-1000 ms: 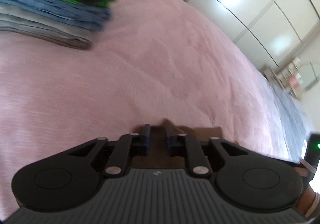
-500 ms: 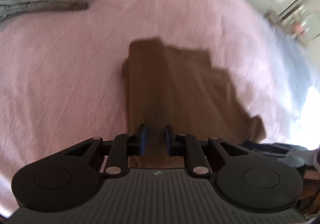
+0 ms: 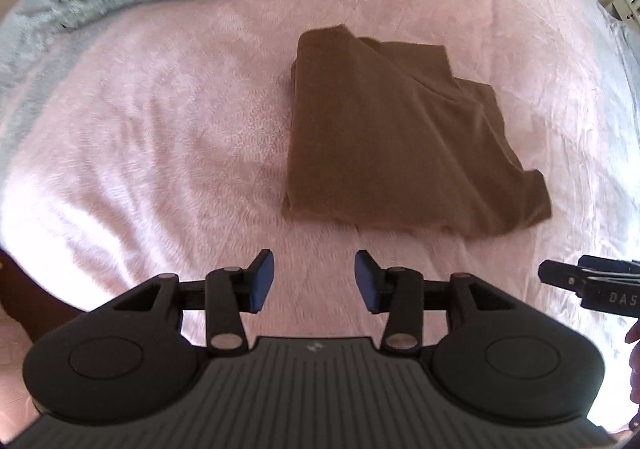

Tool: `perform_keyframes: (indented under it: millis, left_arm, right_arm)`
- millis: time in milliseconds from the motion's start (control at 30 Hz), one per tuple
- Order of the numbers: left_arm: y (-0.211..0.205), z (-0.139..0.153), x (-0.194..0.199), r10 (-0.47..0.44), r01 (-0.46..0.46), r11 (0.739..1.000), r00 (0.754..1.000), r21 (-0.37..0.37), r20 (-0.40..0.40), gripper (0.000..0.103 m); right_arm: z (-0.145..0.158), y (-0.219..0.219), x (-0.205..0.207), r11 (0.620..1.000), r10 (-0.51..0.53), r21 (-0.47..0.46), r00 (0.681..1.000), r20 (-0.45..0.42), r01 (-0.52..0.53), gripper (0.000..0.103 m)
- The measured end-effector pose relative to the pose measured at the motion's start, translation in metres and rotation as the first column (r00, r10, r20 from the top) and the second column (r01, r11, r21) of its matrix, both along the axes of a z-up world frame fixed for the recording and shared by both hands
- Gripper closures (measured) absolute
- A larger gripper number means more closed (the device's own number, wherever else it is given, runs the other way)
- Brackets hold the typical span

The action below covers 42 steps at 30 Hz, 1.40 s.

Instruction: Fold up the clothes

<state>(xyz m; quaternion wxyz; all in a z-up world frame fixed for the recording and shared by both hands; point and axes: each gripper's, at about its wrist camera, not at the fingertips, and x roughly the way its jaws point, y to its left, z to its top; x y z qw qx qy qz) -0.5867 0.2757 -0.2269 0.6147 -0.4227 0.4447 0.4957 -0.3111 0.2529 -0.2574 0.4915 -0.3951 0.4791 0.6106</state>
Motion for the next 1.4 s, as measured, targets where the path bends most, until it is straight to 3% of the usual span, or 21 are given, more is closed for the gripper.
perform_keyframes:
  millis: [200, 433, 767, 1167, 1400]
  left_arm:
    - [-0.029, 0.044, 0.014, -0.001, 0.005, 0.997, 0.999, 0.078, -0.054, 0.055]
    - [-0.042, 0.08, 0.023, 0.005, 0.004, 0.986, 0.998, 0.165, -0.056, 0.051]
    - [-0.051, 0.088, 0.029, -0.005, 0.02, 0.983, 0.997, 0.181, -0.08, 0.049]
    - [-0.055, 0.096, 0.033, -0.022, 0.043, 0.979, 0.994, 0.201, -0.105, 0.047]
    - [-0.059, 0.099, 0.038, -0.044, 0.067, 0.977, 0.993, 0.204, -0.113, 0.043]
  right_arm:
    - [0.038, -0.013, -0.006, 0.997, 0.067, 0.032, 0.997, -0.026, -0.066, 0.019]
    - [0.064, -0.011, -0.013, 0.986, 0.127, 0.115, 0.991, -0.044, -0.121, 0.019]
    - [0.073, -0.023, -0.017, 0.984, 0.15, 0.102, 0.987, -0.051, -0.145, 0.019]
    - [0.081, -0.026, -0.025, 0.98, 0.184, 0.08, 0.983, 0.011, -0.185, 0.019]
    - [0.086, -0.029, -0.023, 0.982, 0.168, 0.084, 0.985, 0.028, -0.17, 0.011]
